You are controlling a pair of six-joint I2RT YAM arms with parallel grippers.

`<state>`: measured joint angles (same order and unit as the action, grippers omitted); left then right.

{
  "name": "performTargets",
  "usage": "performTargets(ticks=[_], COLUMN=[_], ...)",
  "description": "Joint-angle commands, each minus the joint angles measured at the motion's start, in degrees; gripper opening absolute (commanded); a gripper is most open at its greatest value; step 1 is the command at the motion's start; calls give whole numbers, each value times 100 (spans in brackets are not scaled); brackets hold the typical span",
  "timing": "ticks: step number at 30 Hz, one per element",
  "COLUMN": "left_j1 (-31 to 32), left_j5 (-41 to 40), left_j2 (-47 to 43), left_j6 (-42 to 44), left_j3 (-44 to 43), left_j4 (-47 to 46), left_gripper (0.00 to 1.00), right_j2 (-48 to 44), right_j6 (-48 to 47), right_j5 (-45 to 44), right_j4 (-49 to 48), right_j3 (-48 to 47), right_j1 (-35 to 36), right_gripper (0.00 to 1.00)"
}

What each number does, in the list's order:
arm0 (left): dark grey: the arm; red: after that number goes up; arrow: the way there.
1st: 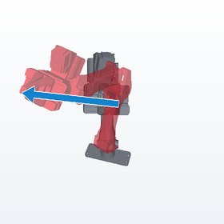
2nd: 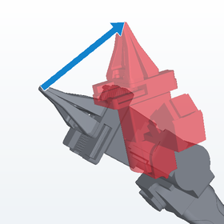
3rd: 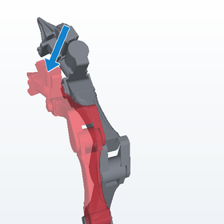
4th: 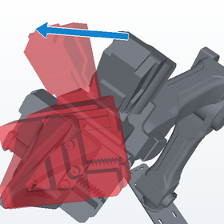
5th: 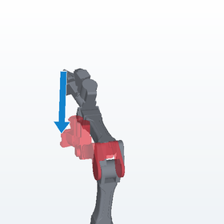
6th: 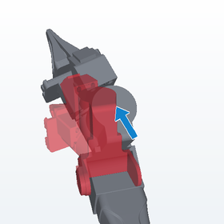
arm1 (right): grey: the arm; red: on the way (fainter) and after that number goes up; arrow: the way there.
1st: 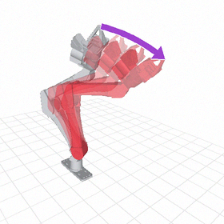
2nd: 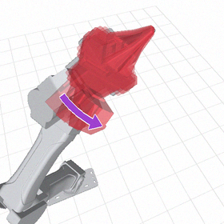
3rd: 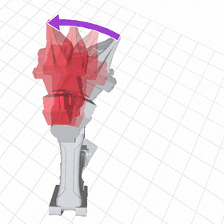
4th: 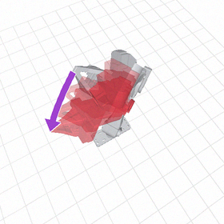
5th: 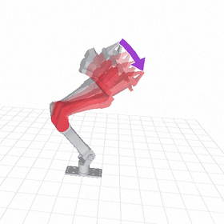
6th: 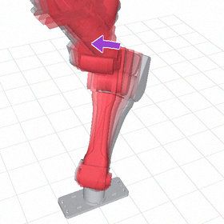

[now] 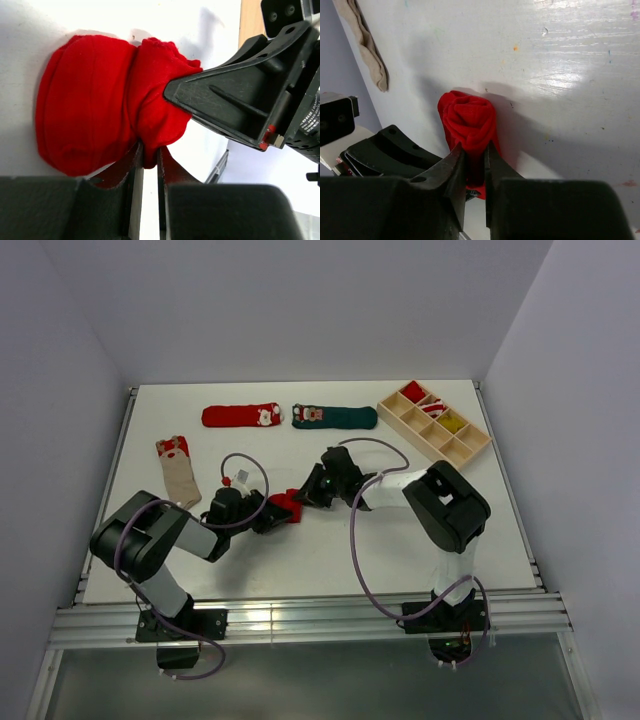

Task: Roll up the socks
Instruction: Roll the sock at the center of the board.

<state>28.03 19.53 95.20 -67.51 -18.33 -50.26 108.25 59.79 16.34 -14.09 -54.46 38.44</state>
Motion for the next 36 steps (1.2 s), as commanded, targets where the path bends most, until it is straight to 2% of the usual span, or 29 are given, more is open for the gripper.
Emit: performTargets(ticks=[1,2,3,7,8,10,11,14,17,19,21,22,26,33,36], left_j1=[-8,-8,-8,-8,-8,0,9,123,457,808,1263,1414,2153,3067,3234], left_j5=[288,297,288,166,130,-89,-159,-650,-1371,-1923,-2609,-3125,-4252,-5730,-6021], left_j2=[253,254,254,0,-88,-403,-519,-1019,-1459,-1706,-1820,-1864,-1742,-855,-661], left_j6=[-87,-87,-79,149,202,430,509,843,1230,1546,1940,2091,2750,3524,3656], left_j3=[128,136,119,31,22,-48,-83,-284,-626,-821,-1118,-1207,-1637,-2412,-2597], left_j4=[-45,-37,-10,427,534,832,1156,1911,2728,3099,3590,3706,3980,4375,4419], left_gripper=[1,1,1,8,18,27,36,56,68,71,73,74,74,72,70], right_j2=[83,48,30,-119,-163,-198,-225,-260,-278,-243,-216,-181,-137,-76,-76], right_j6=[-81,-116,-160,-423,-450,-538,-556,-600,-574,-539,-530,-530,-495,-503,-512], right_j5=[19,-25,-60,-306,-385,-552,-596,-798,-983,-1080,-1098,-1106,-1080,-992,-975], right_j4=[-147,-43,45,573,843,1135,1362,1916,2347,2672,2806,2876,3061,3087,3087], right_j3=[-232,-241,-276,-443,-539,-645,-750,-943,-1110,-1216,-1330,-1374,-1445,-1471,-1471], right_j1=[59,59,50,59,59,59,59,68,76,94,94,103,112,120,120], right_gripper=[15,10,0,0,0,0,0,0,0,0,0,0,0,0,0])
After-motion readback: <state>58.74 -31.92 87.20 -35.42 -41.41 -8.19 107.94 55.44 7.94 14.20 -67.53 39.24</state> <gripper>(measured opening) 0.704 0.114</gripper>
